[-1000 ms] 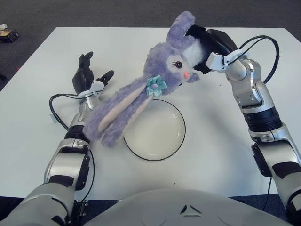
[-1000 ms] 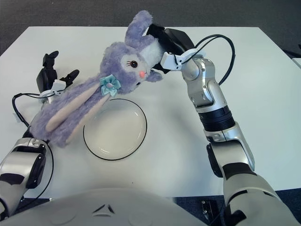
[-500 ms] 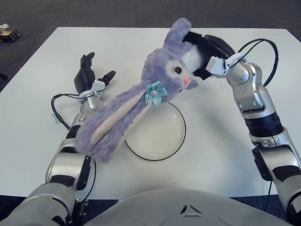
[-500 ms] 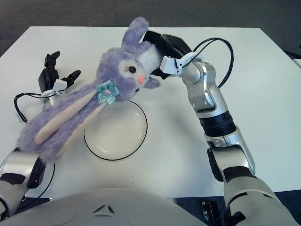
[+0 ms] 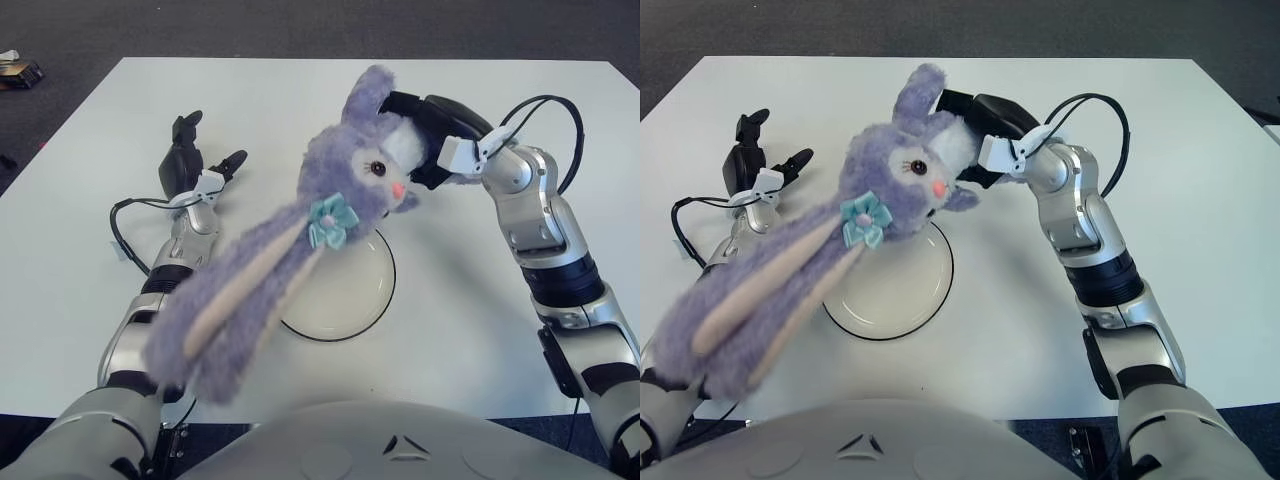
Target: Put the doll into the plate.
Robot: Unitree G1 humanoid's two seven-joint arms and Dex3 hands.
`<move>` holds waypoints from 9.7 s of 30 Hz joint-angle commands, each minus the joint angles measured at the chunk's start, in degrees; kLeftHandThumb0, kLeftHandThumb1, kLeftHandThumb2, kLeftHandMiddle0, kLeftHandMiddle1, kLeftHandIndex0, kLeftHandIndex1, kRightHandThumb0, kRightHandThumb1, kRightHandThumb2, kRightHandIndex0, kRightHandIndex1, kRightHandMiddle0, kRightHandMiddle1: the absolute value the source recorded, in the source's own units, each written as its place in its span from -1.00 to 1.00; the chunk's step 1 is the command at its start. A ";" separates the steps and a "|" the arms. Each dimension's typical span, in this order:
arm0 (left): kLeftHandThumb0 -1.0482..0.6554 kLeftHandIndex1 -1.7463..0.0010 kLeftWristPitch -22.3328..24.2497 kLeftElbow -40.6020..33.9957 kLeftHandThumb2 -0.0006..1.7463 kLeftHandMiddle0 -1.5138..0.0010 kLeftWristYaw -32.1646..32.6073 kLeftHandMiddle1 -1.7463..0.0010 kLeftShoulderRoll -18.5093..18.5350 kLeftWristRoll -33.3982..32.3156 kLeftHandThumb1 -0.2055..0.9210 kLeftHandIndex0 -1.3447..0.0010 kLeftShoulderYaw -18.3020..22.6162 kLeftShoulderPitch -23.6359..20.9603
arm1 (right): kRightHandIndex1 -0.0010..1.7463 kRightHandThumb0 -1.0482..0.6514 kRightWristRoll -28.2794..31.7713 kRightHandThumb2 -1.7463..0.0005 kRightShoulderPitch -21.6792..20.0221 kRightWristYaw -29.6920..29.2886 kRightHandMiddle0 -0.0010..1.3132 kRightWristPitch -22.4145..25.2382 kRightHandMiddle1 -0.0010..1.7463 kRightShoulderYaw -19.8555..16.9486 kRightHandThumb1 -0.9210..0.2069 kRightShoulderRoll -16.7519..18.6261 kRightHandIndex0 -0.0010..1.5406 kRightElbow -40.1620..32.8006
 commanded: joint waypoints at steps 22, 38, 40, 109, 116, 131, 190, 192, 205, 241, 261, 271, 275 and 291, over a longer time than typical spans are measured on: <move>-0.04 0.24 -0.11 1.25 -0.82 0.31 0.18 0.99 -0.36 0.66 1.00 0.59 -0.97 -0.35 | 1.00 0.73 0.57 -0.31 2.84 4.02 -0.14 0.43 1.00 0.71 -0.16 -2.59 -0.35 -6.34; -0.05 0.22 -0.24 2.04 -0.81 0.30 0.45 0.99 -0.57 1.19 1.00 0.61 -2.10 -1.68 | 1.00 0.71 0.35 -0.20 3.36 4.02 -0.28 -1.55 1.00 0.63 -0.29 -3.76 -0.42 -7.56; -0.05 0.21 -0.28 2.11 -0.81 0.30 0.48 0.99 -0.56 1.17 1.00 0.61 -2.14 -1.72 | 1.00 0.71 0.35 -0.20 3.37 4.02 -0.28 -1.59 1.00 0.61 -0.29 -3.75 -0.42 -7.56; -0.01 0.22 -0.56 -4.52 -0.83 0.30 -0.11 1.00 -4.90 3.08 1.00 0.54 -5.71 -0.45 | -0.52 0.27 14.13 0.53 -1.99 9.67 -0.52 -19.00 -0.02 -0.88 -0.86 -4.71 -0.54 -4.56; -0.05 0.23 -0.55 -5.59 -0.81 0.31 -1.66 1.00 -4.97 2.73 1.00 0.55 -5.78 0.02 | -0.96 0.33 17.94 0.39 -4.20 11.63 -0.37 -24.68 -0.72 -0.49 -0.71 -4.56 -0.79 0.53; -0.09 0.27 -0.10 -8.68 -0.76 0.35 -4.55 1.00 -5.27 2.23 1.00 0.58 -5.36 1.43 | -0.99 0.34 20.00 0.25 -4.49 11.57 -0.22 -33.08 -0.91 -0.36 -0.66 -4.40 -0.80 6.46; -0.06 0.26 0.46 -14.54 -0.79 0.36 -5.69 0.99 -5.81 3.02 1.00 0.57 -5.50 4.39 | -0.98 0.00 3.98 0.67 -7.02 -18.32 -0.29 -36.20 -0.96 -10.63 -1.00 -5.08 -0.40 18.00; -0.06 0.25 0.43 -14.69 -0.80 0.36 -5.75 0.99 -5.90 2.92 1.00 0.57 -5.48 4.52 | -0.97 0.00 6.17 0.67 -7.05 -18.64 -0.27 -33.85 -0.96 -11.79 -1.00 -4.00 -0.39 18.76; -0.03 0.23 -0.88 -14.93 -0.81 0.33 -6.84 0.99 -6.67 0.62 1.00 0.57 -4.07 4.95 | -0.96 -0.02 9.80 0.84 -4.68 -24.06 0.03 -21.51 -0.88 -16.50 -1.00 0.79 -0.11 16.76; -0.20 0.19 -14.40 -5.95 -0.55 -0.06 -29.13 0.90 -12.37 -28.02 1.00 0.36 7.41 1.83 | 0.48 0.22 34.80 0.81 2.91 -30.29 -0.26 -25.09 0.42 -29.62 -1.00 14.44 -0.18 29.76; -0.18 -0.84 -15.00 -3.33 -0.54 -0.23 -33.85 0.86 -13.86 -30.64 1.00 0.53 10.45 1.17 | 0.59 0.23 40.34 0.67 6.35 -27.10 -0.51 -29.64 0.68 -30.34 -1.00 18.61 -0.34 35.83; -0.18 -0.80 -14.88 -0.71 -0.58 -0.11 -37.85 0.31 -15.37 -32.76 1.00 0.47 11.72 0.78 | 0.66 0.23 34.60 0.11 6.35 -32.78 -0.45 -29.91 0.81 -29.30 -0.48 18.05 -0.27 40.74; -0.18 -0.79 -14.79 0.04 -0.59 -0.03 -39.16 0.06 -15.56 -33.16 1.00 0.45 12.22 0.45 | 0.80 0.23 33.14 -0.16 6.15 -34.21 -0.44 -30.90 0.89 -29.19 -0.25 17.84 -0.26 43.09; -0.18 -0.83 -16.73 2.94 -0.56 0.12 -42.96 -0.50 -16.15 -34.15 1.00 0.49 13.56 0.37 | 0.79 0.23 33.79 -0.32 8.09 -38.99 -0.46 -22.30 1.00 -29.65 -0.09 19.06 -0.19 43.55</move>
